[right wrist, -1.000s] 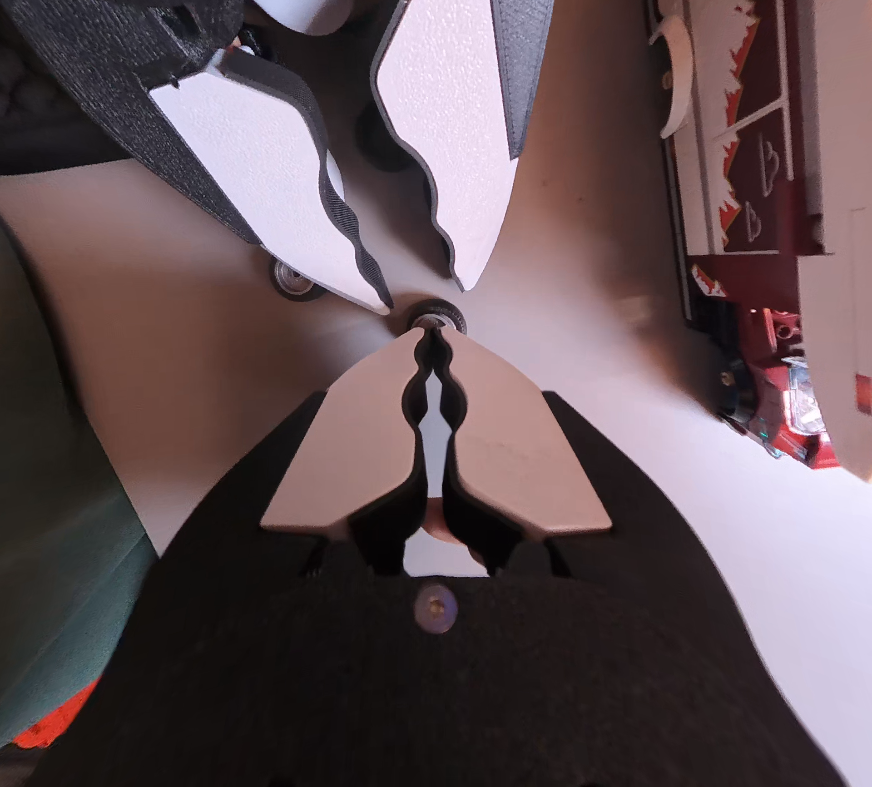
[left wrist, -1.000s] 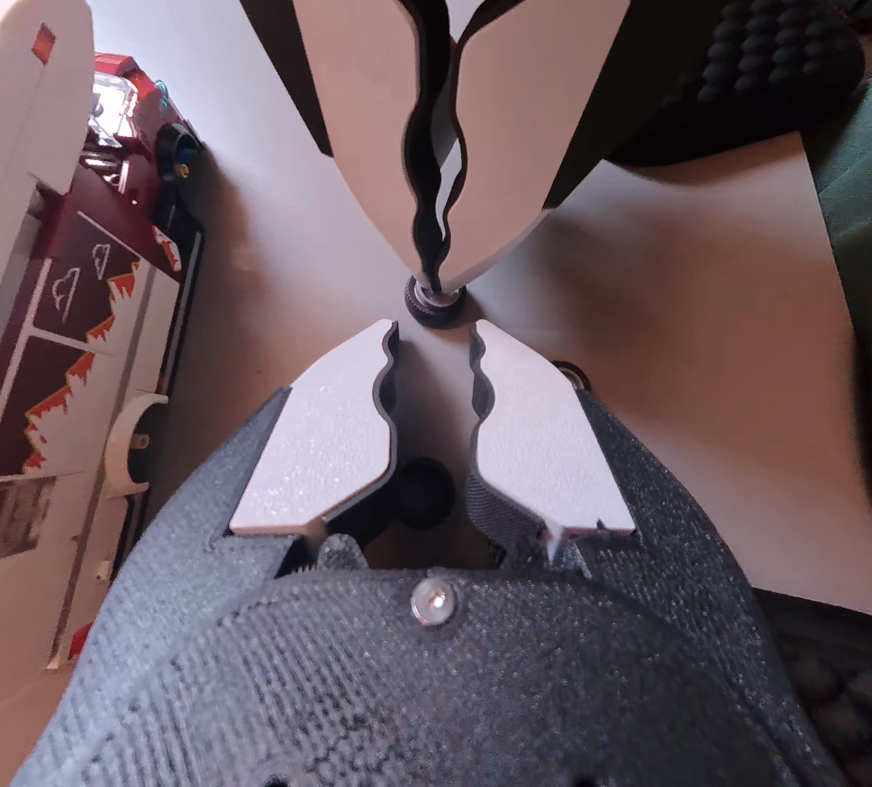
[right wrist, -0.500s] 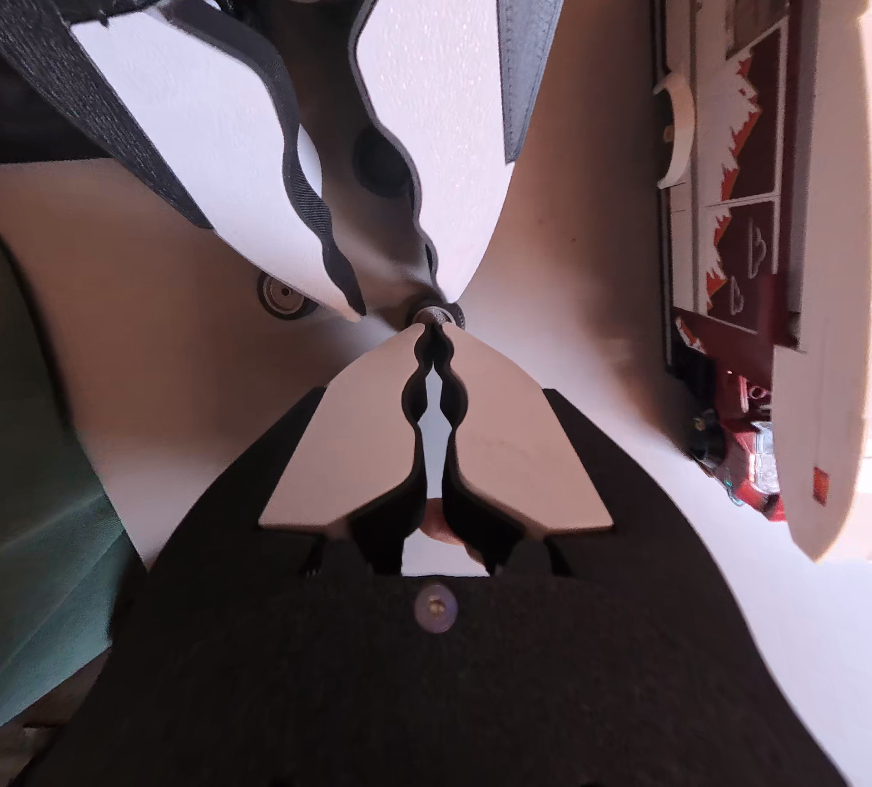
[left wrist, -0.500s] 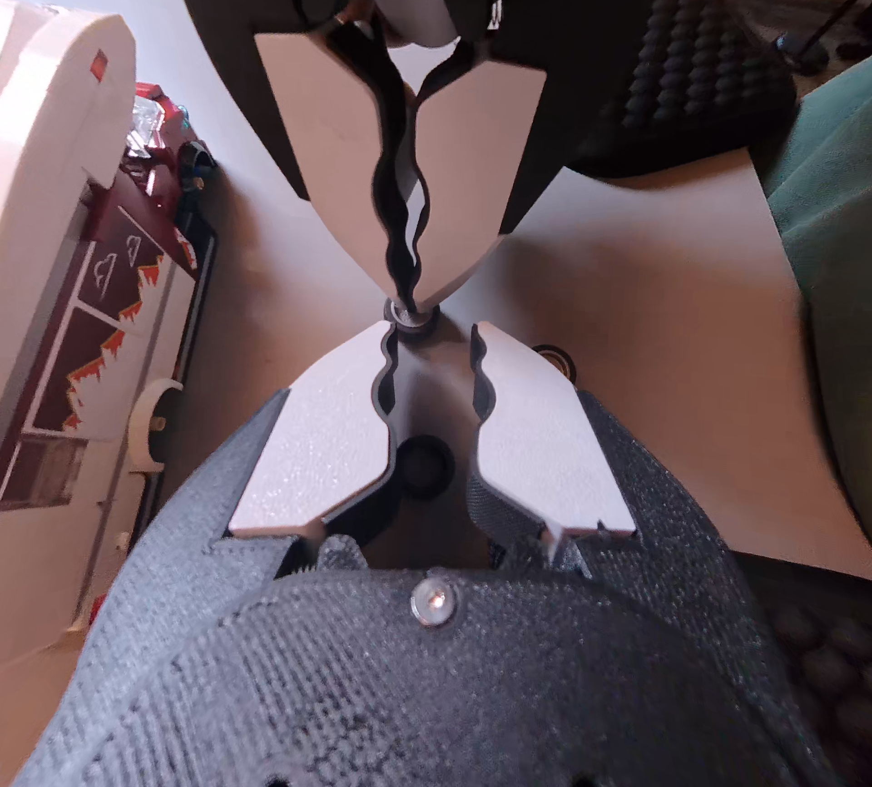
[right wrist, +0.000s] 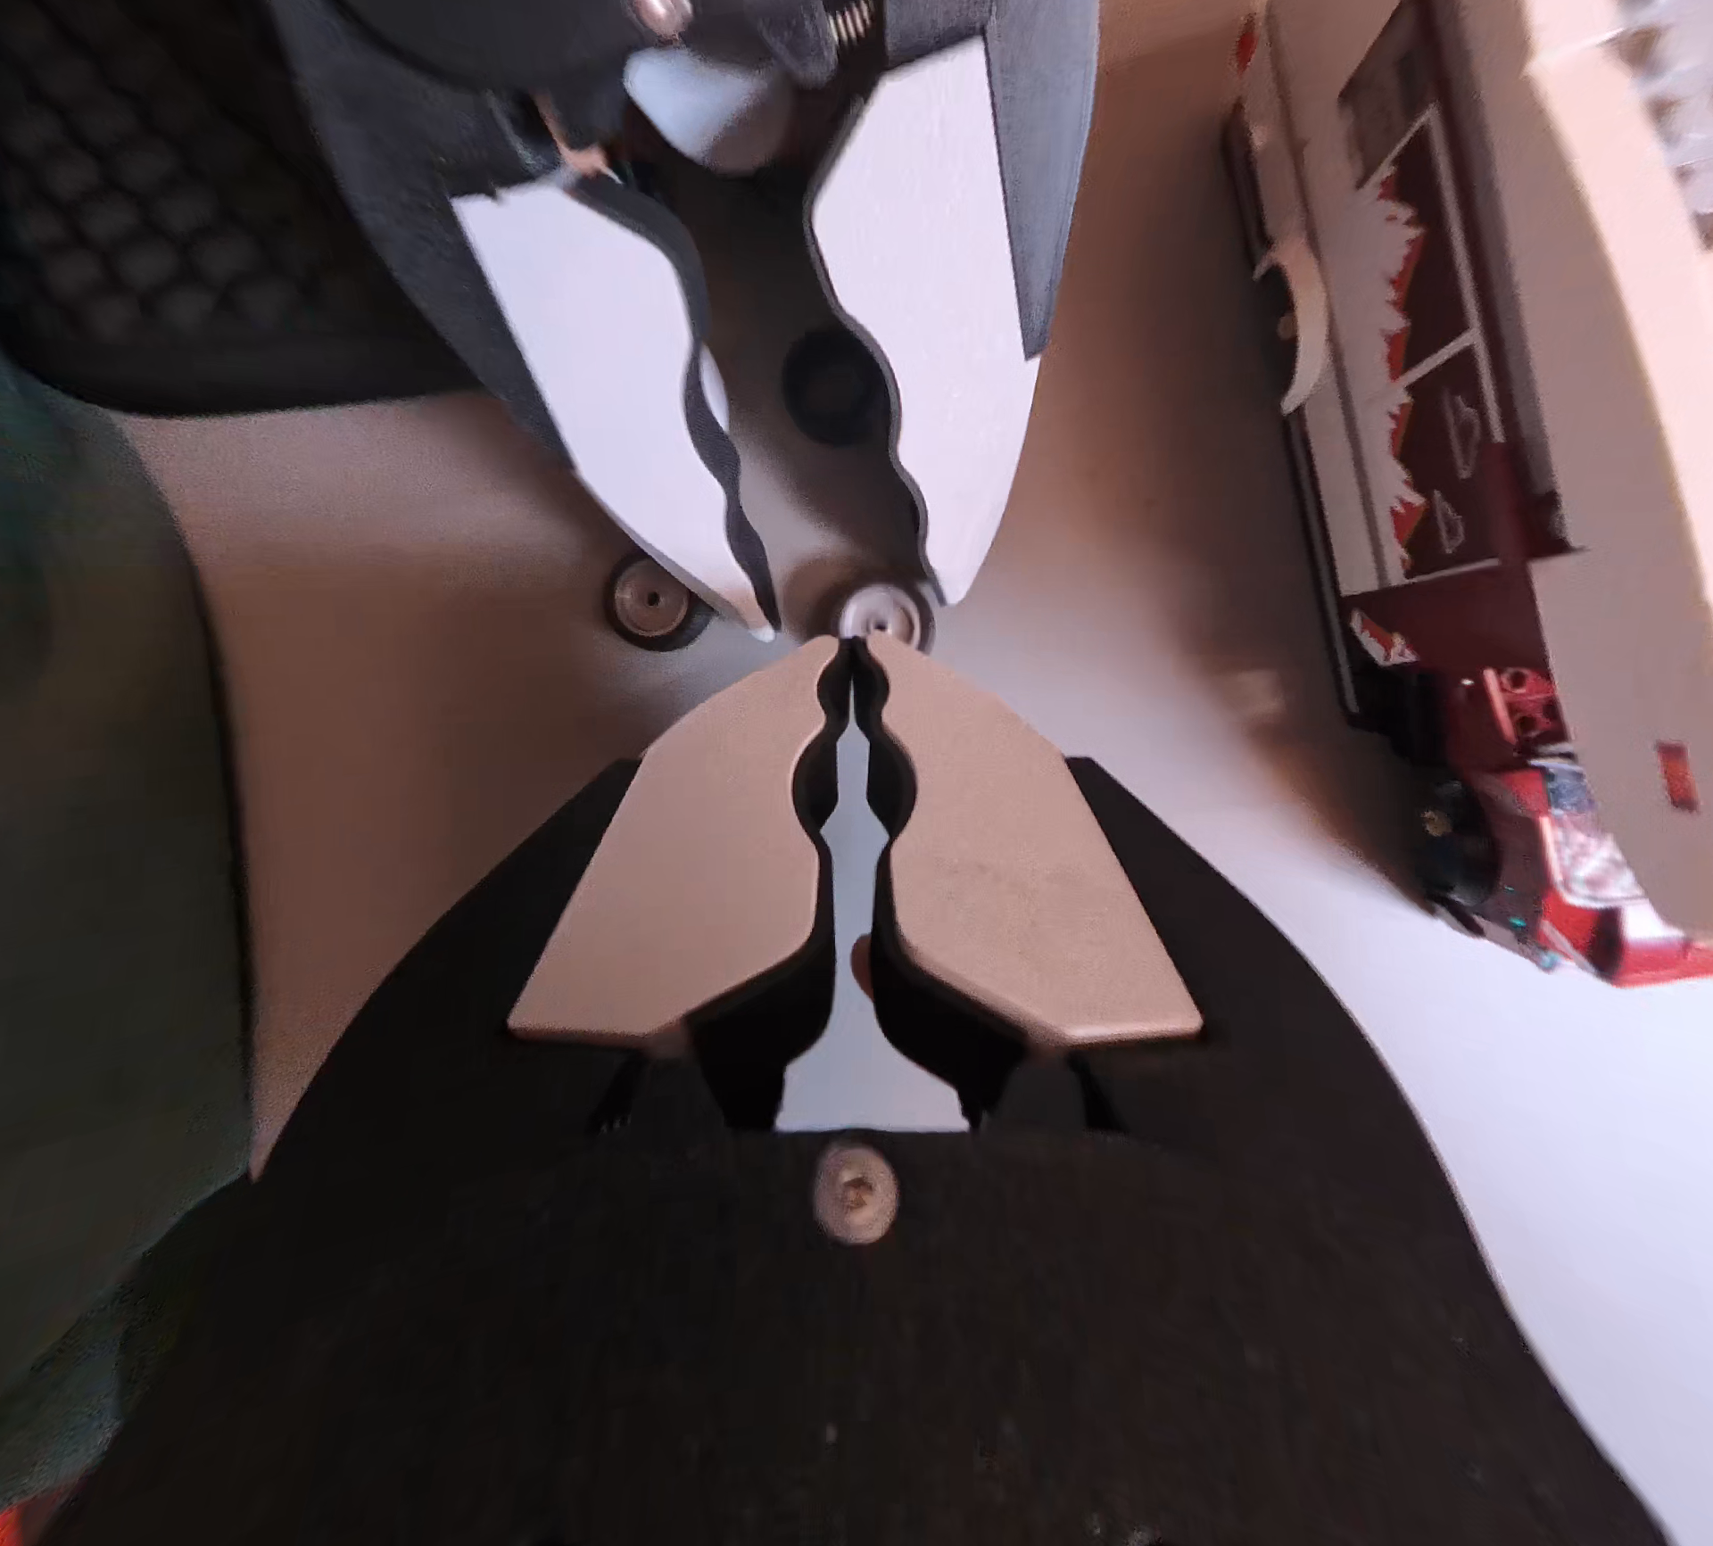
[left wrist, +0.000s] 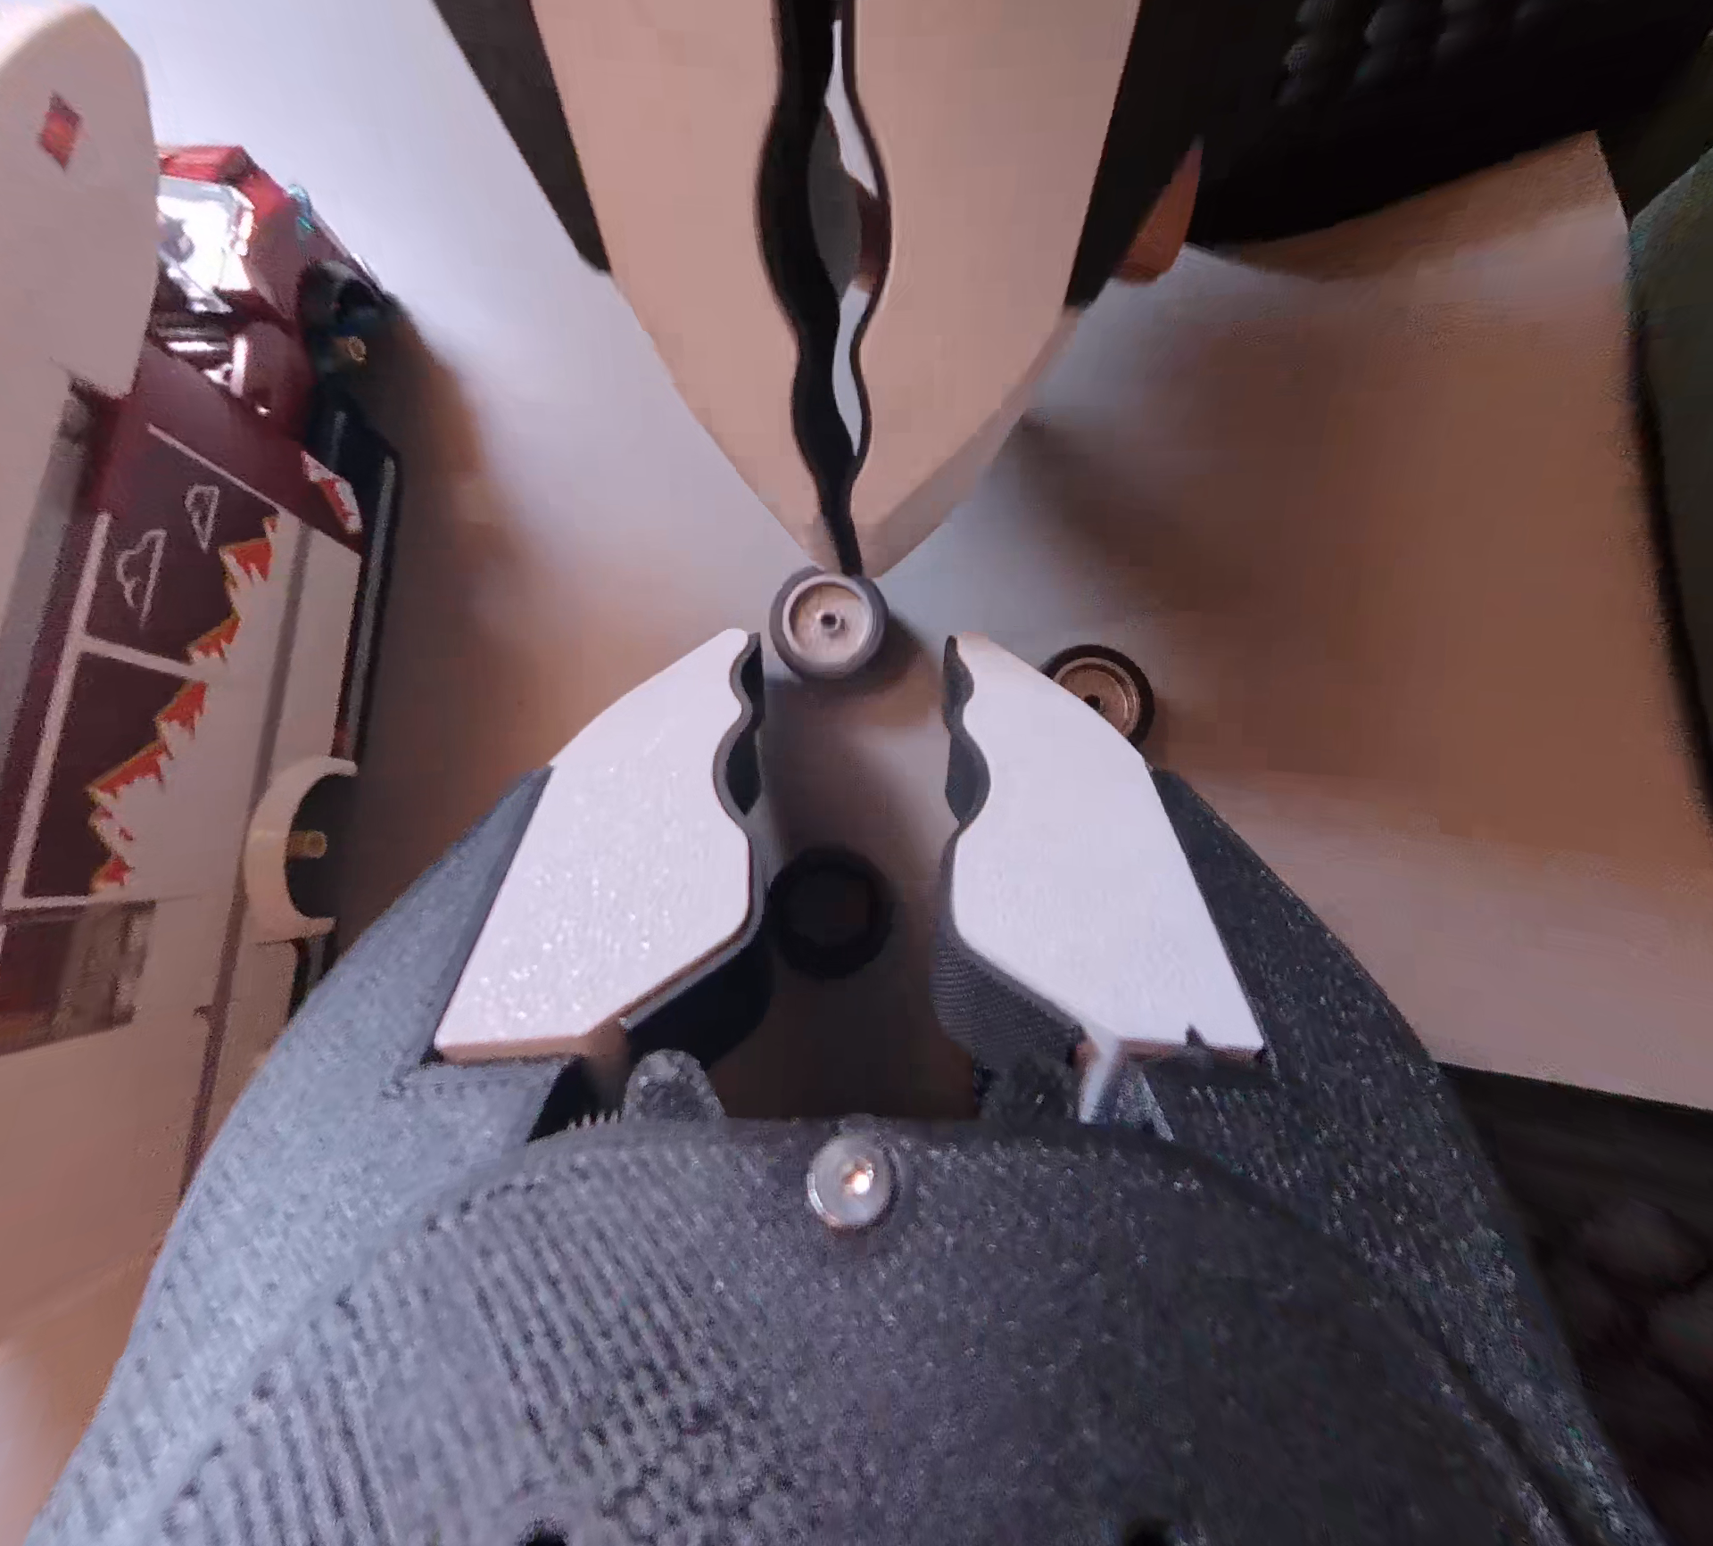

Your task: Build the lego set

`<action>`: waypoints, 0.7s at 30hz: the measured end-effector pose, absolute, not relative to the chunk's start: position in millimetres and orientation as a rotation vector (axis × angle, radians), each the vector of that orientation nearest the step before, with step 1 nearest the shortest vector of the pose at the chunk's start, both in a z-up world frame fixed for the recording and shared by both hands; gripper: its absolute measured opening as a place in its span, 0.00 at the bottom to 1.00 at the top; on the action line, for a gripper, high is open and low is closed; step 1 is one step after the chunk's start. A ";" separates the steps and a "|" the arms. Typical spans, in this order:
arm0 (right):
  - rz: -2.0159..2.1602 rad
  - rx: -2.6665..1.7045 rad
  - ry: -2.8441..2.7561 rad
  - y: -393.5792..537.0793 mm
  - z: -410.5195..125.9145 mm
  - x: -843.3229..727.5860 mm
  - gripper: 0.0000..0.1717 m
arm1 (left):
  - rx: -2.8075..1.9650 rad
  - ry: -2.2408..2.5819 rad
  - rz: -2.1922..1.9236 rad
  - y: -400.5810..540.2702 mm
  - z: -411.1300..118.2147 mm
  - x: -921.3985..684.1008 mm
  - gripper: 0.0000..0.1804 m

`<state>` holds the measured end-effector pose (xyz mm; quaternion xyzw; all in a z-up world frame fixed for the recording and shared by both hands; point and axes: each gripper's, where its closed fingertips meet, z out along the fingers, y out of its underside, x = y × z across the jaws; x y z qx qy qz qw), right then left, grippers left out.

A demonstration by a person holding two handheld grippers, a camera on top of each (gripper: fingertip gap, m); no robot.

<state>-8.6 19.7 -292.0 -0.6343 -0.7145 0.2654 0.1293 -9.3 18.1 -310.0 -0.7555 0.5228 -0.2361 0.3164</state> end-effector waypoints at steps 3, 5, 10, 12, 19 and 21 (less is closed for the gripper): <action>0.978 -1.794 -1.918 16.5 -277.6 -3.2 0.06 | -1.957 1.362 -0.587 23.0 -304.8 -7.4 0.16; 0.964 -1.743 -1.883 20.3 -276.7 6.3 0.13 | -1.974 1.370 -0.554 25.4 -303.8 -9.2 0.17; 0.869 -1.621 -1.849 20.5 -281.0 21.5 0.25 | -2.028 1.456 -0.492 22.8 -312.1 -7.0 0.20; 0.839 -1.578 -1.816 22.7 -280.8 22.2 0.27 | -2.023 1.448 -0.466 27.3 -310.0 -4.8 0.14; 1.076 -1.342 -1.565 20.8 -232.0 21.5 0.00 | -1.864 0.963 -1.362 15.8 -231.3 10.8 0.14; 1.144 -1.272 -1.490 20.6 -212.8 22.6 0.00 | -1.733 0.760 -1.677 15.8 -203.2 5.2 0.14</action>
